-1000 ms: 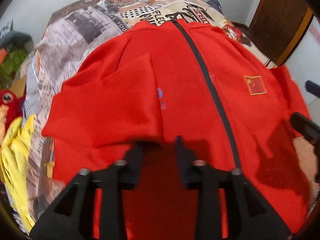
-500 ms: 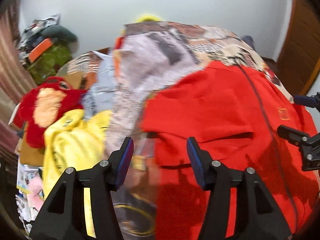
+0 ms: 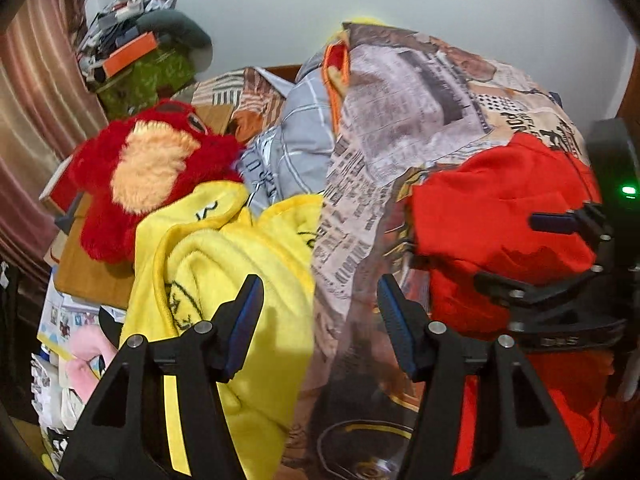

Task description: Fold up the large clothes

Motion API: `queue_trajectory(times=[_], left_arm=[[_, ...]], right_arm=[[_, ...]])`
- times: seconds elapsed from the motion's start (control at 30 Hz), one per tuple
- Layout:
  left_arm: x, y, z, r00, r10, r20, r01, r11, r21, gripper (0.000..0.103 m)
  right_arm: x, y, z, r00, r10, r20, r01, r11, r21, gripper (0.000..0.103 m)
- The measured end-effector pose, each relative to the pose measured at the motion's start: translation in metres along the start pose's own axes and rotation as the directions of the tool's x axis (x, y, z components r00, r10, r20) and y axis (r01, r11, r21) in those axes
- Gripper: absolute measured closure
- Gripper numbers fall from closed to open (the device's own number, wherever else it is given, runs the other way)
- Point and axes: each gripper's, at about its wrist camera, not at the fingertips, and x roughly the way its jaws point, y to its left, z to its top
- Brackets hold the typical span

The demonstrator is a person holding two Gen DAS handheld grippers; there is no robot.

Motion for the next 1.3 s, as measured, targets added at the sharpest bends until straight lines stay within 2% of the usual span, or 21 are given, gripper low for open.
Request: queue_trajectory(times=[0.07, 0.1, 0.13, 0.17, 0.23, 0.27, 0.33, 0.4, 0.57, 0.67, 0.8, 0.9, 0.97, 1.13, 1.23, 1.3], left_arm=[[0.006, 0.002, -0.002, 1.0, -0.003, -0.013, 0.003, 1.0, -0.002, 0.045], [0.01, 0.004, -0.004, 1.0, -0.004, -0.019, 0.004, 1.0, 0.001, 0.045], [0.012, 0.005, -0.004, 1.0, -0.003, -0.021, 0.003, 1.0, 0.005, 0.045], [0.014, 0.005, -0.005, 1.0, -0.003, -0.022, 0.003, 1.0, 0.008, 0.045], [0.02, 0.005, -0.008, 0.999, -0.009, -0.032, 0.01, 1.0, 0.015, 0.045], [0.022, 0.005, -0.009, 0.999, -0.014, -0.038, 0.014, 1.0, 0.017, 0.045], [0.029, 0.003, -0.012, 0.998, -0.025, -0.054, 0.026, 0.999, 0.02, 0.045], [0.034, -0.001, -0.015, 0.997, -0.039, -0.068, 0.041, 0.999, 0.02, 0.045], [0.047, -0.016, -0.022, 0.988, -0.088, -0.131, 0.092, 0.995, 0.027, 0.045], [0.046, -0.034, -0.029, 0.978, -0.137, -0.156, 0.146, 0.988, 0.05, 0.045], [0.044, -0.063, -0.039, 0.968, -0.17, -0.183, 0.192, 0.975, 0.11, 0.044], [0.054, -0.089, -0.045, 0.952, -0.197, -0.235, 0.235, 0.961, 0.144, 0.044], [0.061, -0.099, -0.045, 0.954, -0.166, -0.25, 0.209, 0.966, 0.155, 0.044], [0.086, -0.109, -0.036, 0.977, -0.021, -0.21, 0.048, 0.991, 0.123, 0.044], [0.093, -0.109, -0.029, 0.977, 0.003, -0.212, 0.01, 0.998, 0.059, 0.042], [0.095, -0.106, -0.025, 0.979, 0.015, -0.201, -0.009, 0.999, 0.034, 0.038]], right_arm=[[0.017, 0.008, 0.008, 1.0, -0.008, -0.025, 0.008, 1.0, -0.02, 0.011], [0.027, 0.011, 0.01, 0.999, -0.008, -0.047, 0.006, 1.0, -0.028, 0.017], [0.035, 0.013, 0.012, 0.998, -0.009, -0.068, 0.007, 0.999, -0.034, 0.026], [0.041, 0.015, 0.014, 0.996, -0.011, -0.083, 0.008, 0.999, -0.037, 0.032], [0.055, 0.019, 0.016, 0.994, -0.008, -0.106, 0.004, 0.999, -0.036, 0.055], [0.059, 0.019, 0.016, 0.994, -0.014, -0.108, 0.011, 0.999, -0.033, 0.062], [0.062, 0.017, 0.016, 0.995, -0.022, -0.099, 0.021, 1.0, -0.015, 0.087], [0.056, 0.01, 0.013, 0.998, 0.003, -0.063, -0.002, 1.0, 0.028, 0.093], [0.012, -0.007, 0.006, 0.999, 0.01, 0.045, -0.014, 0.997, 0.075, 0.096], [-0.025, -0.029, 0.002, 0.994, -0.004, 0.113, -0.009, 0.993, 0.117, 0.097], [-0.087, -0.072, -0.002, 0.973, -0.052, 0.226, 0.005, 0.979, 0.203, 0.097], [-0.136, -0.107, -0.01, 0.948, -0.111, 0.298, 0.029, 0.964, 0.265, 0.097], [-0.164, -0.126, -0.017, 0.93, -0.151, 0.334, 0.047, 0.953, 0.299, 0.097], [-0.228, -0.173, -0.052, 0.879, -0.28, 0.385, 0.118, 0.911, 0.394, 0.097], [-0.249, -0.201, -0.083, 0.864, -0.334, 0.378, 0.142, 0.88, 0.453, 0.097], [-0.249, -0.213, -0.101, 0.862, -0.365, 0.352, 0.173, 0.864, 0.473, 0.097]])
